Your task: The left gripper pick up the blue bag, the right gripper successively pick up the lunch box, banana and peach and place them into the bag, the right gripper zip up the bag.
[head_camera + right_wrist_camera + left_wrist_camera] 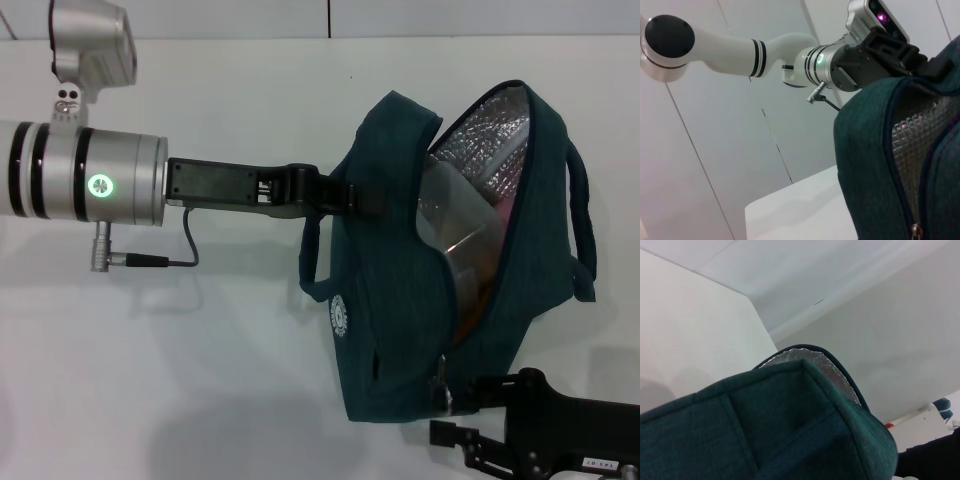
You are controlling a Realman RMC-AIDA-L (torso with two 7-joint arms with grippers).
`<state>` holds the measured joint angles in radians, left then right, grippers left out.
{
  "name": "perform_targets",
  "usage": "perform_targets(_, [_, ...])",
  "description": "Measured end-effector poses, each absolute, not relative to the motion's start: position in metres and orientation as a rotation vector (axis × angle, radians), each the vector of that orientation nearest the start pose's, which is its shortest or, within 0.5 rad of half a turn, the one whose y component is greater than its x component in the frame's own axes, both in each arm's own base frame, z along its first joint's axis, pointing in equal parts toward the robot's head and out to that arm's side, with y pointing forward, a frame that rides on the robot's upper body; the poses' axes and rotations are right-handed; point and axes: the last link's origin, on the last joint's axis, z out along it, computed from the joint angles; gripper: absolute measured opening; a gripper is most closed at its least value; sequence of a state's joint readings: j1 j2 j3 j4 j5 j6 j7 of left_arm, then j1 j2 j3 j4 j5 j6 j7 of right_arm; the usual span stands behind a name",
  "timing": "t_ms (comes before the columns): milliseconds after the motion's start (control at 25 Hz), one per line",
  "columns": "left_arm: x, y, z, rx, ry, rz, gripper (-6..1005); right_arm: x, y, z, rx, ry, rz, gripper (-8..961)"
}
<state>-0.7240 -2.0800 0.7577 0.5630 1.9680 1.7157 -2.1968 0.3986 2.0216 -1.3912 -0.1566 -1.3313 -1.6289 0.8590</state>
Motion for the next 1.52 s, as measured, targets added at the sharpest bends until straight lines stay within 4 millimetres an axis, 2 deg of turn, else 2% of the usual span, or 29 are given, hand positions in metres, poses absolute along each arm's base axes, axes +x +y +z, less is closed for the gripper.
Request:
perform_targets(120, [-0.1847, 0.3405, -0.0209, -2.821, -1.68, -0.861, 52, 0.2877, 0.219, -0.0685, -2.85, 0.552, 1.015, 414])
perform_targets(360, [-0.1844, 0.339, -0.021, -2.83, -1.679, -0.864, 52, 0.2876, 0.2218, -0.0679, -2.831, 0.561, 1.016, 179])
perform_targets(1520, [-0.1847, 0.3389, -0.0206, -2.835, -1.666, -0.865, 54, 0.2885, 0.2223, -0.0671, -2.827, 0.573, 1.013, 12])
